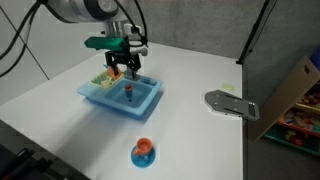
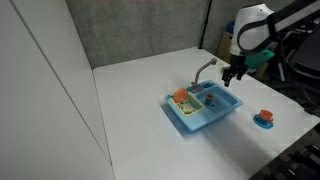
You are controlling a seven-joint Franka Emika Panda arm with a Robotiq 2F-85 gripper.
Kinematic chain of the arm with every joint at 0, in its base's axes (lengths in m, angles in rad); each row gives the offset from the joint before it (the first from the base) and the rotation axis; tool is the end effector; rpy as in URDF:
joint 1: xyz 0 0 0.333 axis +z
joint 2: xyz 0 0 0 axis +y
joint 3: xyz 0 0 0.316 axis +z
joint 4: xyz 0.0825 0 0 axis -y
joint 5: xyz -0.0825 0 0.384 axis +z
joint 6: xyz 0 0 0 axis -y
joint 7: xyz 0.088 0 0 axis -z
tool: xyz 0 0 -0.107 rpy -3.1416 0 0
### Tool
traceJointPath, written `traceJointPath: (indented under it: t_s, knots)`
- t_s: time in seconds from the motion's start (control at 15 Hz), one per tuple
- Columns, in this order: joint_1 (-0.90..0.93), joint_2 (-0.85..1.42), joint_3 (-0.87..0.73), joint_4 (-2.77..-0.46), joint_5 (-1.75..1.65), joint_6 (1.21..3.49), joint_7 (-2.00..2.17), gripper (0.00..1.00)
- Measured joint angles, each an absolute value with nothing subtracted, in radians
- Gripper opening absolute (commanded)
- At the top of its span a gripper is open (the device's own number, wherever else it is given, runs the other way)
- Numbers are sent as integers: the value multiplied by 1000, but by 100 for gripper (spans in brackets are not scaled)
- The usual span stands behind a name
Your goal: Pick up the orange cup and put it in the blue cup in the sink
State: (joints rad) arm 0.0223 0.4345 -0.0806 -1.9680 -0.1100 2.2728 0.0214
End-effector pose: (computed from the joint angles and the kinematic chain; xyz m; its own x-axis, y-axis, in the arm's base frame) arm 0.6001 -0.0364 0.2402 0.9914 -0.0052 -0.1307 0.0094 -0.9938 0.1105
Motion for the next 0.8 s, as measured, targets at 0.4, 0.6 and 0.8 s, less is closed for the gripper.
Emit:
traceJointPath:
  t_s: [0.4,0.6,0.8]
  knots:
    - [11,303,-81,-2031,-110,2146,22,100]
    - [2,230,-81,-2064,-110,2107,21,100]
    - [-6,145,-81,-2104,-110,2083,20,100]
